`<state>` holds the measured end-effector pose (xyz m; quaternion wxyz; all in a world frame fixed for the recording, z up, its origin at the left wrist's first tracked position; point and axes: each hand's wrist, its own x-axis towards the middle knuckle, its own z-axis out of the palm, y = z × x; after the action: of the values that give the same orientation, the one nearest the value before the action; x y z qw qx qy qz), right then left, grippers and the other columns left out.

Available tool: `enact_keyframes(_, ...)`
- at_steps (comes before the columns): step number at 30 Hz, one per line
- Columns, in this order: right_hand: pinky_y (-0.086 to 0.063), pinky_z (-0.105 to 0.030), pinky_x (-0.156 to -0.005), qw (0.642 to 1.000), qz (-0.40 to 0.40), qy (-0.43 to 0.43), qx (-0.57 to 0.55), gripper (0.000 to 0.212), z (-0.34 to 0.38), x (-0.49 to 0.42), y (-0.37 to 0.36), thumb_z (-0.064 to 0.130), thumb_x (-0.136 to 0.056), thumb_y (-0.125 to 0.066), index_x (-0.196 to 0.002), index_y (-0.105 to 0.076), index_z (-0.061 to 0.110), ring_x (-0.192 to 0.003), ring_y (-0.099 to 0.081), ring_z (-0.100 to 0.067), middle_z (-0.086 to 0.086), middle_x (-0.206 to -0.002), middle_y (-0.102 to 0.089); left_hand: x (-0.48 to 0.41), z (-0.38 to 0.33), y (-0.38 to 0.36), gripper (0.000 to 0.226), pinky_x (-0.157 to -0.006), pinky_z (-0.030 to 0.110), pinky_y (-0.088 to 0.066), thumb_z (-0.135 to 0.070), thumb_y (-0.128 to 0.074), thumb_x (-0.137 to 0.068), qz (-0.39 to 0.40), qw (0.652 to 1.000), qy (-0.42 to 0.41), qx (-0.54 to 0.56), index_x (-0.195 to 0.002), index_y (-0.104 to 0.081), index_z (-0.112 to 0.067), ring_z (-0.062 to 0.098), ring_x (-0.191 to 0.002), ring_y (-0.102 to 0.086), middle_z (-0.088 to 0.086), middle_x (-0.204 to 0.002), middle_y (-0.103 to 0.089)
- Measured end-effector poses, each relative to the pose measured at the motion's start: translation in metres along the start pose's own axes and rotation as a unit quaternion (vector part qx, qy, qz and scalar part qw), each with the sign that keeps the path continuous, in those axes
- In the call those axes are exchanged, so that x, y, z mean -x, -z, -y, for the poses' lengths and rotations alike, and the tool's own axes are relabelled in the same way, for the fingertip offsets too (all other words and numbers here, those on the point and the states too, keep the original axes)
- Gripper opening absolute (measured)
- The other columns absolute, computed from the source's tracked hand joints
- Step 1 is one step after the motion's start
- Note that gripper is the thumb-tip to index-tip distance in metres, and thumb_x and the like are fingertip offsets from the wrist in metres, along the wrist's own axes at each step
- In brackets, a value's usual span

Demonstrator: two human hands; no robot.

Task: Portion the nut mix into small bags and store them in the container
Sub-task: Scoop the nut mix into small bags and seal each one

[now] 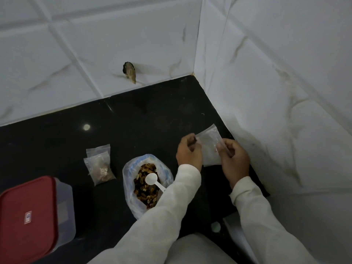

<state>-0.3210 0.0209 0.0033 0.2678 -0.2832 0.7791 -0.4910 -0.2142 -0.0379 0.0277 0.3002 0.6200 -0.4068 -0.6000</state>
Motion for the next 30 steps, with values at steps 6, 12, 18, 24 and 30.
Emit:
enact_keyframes(6, -0.055, -0.026, -0.079, 0.994, 0.066, 0.04, -0.077, 0.018, 0.047, 0.031, -0.008, 0.028, -0.088, -0.068, -0.106, -0.068, 0.027, -0.093, -0.066, -0.003, 0.011, -0.1, -0.07, 0.011, -0.039, 0.085, 0.023, -0.093, 0.032, -0.054, -0.028, -0.071, -0.088, 0.097, 0.967, -0.183, -0.152, -0.112, -0.068, -0.029, 0.004, -0.099, -0.065, -0.013, -0.107, -0.069)
enact_keyframes(12, -0.047, -0.016, -0.078, 0.993, 0.082, 0.079, 0.02, 0.036, 0.078, 0.075, -0.058, 0.035, -0.083, -0.072, -0.117, -0.06, 0.029, -0.099, -0.055, 0.0, 0.015, -0.113, -0.054, 0.041, -0.032, 0.167, 0.006, -0.078, 0.018, -0.054, -0.025, -0.073, -0.086, -0.008, 0.964, -0.188, -0.189, -0.083, -0.072, -0.03, -0.002, -0.077, -0.067, -0.013, -0.078, -0.072)
enact_keyframes(18, -0.051, -0.015, -0.073, 0.979, 0.193, 0.067, -0.011, 0.023, 0.098, 0.142, -0.106, 0.049, -0.082, -0.069, -0.096, -0.066, 0.032, -0.085, -0.062, 0.007, 0.015, -0.092, -0.068, 0.059, 0.005, 0.221, 0.003, -0.067, 0.003, -0.041, -0.02, -0.075, -0.085, -0.172, 0.862, -0.327, -0.348, -0.087, -0.077, -0.021, 0.001, -0.066, -0.063, -0.009, -0.077, -0.072)
enact_keyframes(24, -0.053, -0.023, -0.079, 0.978, 0.205, 0.021, -0.008, 0.023, 0.092, 0.168, -0.142, 0.048, -0.084, -0.067, -0.09, -0.07, 0.026, -0.079, -0.066, 0.001, 0.01, -0.084, -0.071, 0.07, 0.035, 0.243, 0.005, -0.068, 0.004, -0.042, -0.015, -0.078, -0.081, -0.152, 0.86, -0.362, -0.325, -0.084, -0.076, -0.019, 0.004, -0.066, -0.065, -0.005, -0.075, -0.072)
enact_keyframes(30, -0.053, -0.017, -0.065, 0.976, 0.207, -0.004, -0.063, 0.013, 0.09, 0.18, -0.155, 0.032, -0.086, -0.068, -0.087, -0.072, 0.019, -0.074, -0.069, -0.003, 0.008, -0.077, -0.072, 0.081, 0.038, 0.263, 0.022, -0.08, 0.003, -0.047, -0.023, -0.071, -0.087, -0.08, 0.934, -0.285, -0.201, -0.109, -0.074, -0.025, -0.005, -0.088, -0.067, -0.014, -0.098, -0.074)
